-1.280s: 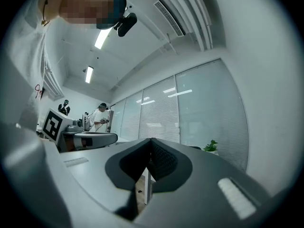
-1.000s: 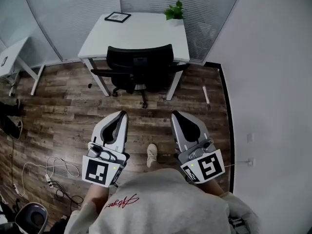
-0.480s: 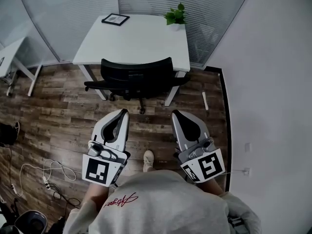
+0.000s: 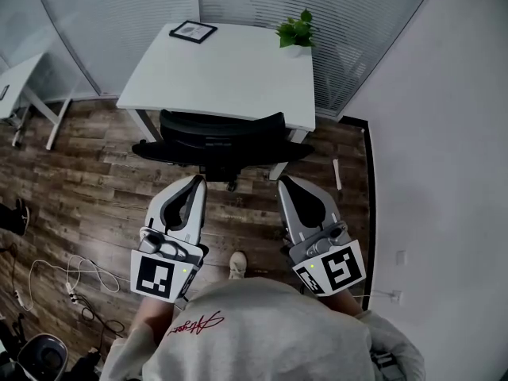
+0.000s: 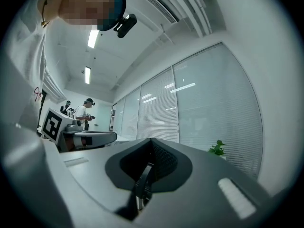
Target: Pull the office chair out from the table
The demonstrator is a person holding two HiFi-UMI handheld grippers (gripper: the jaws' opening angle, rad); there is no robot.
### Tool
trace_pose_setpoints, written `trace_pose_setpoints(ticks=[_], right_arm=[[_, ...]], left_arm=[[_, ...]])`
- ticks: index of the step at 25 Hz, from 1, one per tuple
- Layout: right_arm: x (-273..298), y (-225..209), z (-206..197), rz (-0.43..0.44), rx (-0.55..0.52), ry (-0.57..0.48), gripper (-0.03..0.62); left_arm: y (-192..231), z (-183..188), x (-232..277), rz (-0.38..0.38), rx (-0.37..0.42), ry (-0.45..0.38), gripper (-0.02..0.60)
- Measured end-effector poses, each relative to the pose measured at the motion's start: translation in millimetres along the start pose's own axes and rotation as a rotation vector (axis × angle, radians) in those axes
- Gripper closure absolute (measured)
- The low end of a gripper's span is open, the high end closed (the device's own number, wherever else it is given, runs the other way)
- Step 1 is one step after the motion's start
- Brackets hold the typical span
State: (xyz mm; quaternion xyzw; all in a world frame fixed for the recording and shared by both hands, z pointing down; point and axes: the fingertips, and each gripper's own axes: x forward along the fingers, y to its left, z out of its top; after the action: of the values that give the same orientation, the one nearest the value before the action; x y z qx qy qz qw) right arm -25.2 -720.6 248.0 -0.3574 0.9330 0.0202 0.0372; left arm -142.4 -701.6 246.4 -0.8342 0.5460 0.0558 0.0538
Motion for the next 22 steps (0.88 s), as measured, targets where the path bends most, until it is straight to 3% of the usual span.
trace_pose_setpoints(ticks=[5,22], right_arm=[[18.2,-20.2,-6.3,0.02,-0.009,0.012,0.592],[21.6,-28.8,-1.8,-0.022,-0.019,0.004,0.592]], left_arm=[[11.3,-1.7,21.5,0.031,0.009,0.006,0.581],[15.0,8.0,32.1,-0.023,0.035,-0.011,0.581]])
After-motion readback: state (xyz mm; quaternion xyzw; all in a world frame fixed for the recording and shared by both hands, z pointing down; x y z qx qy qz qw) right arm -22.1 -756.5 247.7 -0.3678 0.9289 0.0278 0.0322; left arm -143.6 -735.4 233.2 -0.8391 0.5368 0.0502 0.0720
